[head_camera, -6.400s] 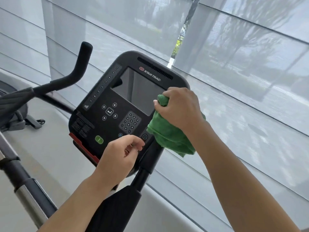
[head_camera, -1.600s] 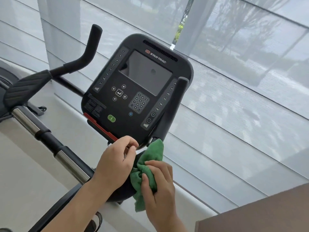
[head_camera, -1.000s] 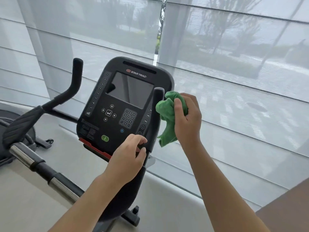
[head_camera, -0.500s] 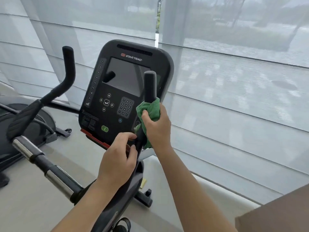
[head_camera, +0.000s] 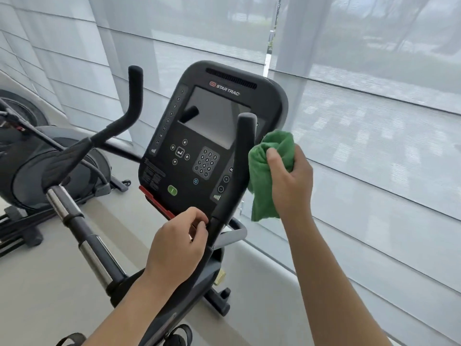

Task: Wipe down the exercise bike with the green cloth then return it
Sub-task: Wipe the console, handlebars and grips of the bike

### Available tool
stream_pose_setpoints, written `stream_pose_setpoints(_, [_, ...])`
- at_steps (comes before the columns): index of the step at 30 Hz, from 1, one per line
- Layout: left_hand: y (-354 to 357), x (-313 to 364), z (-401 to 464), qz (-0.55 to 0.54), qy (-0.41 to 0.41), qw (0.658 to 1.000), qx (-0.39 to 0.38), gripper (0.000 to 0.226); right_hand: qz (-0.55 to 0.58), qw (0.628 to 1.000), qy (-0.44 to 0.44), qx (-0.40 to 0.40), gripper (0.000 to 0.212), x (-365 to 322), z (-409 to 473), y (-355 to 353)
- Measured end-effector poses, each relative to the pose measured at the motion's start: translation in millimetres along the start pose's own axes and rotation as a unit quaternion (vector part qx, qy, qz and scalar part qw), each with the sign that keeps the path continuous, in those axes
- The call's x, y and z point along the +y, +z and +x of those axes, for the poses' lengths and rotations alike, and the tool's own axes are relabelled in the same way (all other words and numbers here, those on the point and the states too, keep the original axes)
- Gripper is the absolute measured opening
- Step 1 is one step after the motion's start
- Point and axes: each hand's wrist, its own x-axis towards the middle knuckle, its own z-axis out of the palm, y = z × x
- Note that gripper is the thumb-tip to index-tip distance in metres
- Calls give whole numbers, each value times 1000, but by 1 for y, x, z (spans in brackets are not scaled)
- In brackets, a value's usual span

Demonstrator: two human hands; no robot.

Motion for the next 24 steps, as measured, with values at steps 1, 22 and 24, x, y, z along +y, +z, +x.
stream_pose_setpoints(1, [0, 1, 0, -2, 1, 1000, -1, 19, 1, 999, -36, 0, 7, -15, 15, 2])
stream_pose_setpoints(22, [-5, 5, 3, -20, 0, 999, -25, 15, -78, 995, -42, 49, 47, -15, 28, 71])
stream_pose_setpoints(24, [-6, 5, 3, -26, 3, 999, -26, 15, -93, 992, -64, 58, 50, -11, 19, 73])
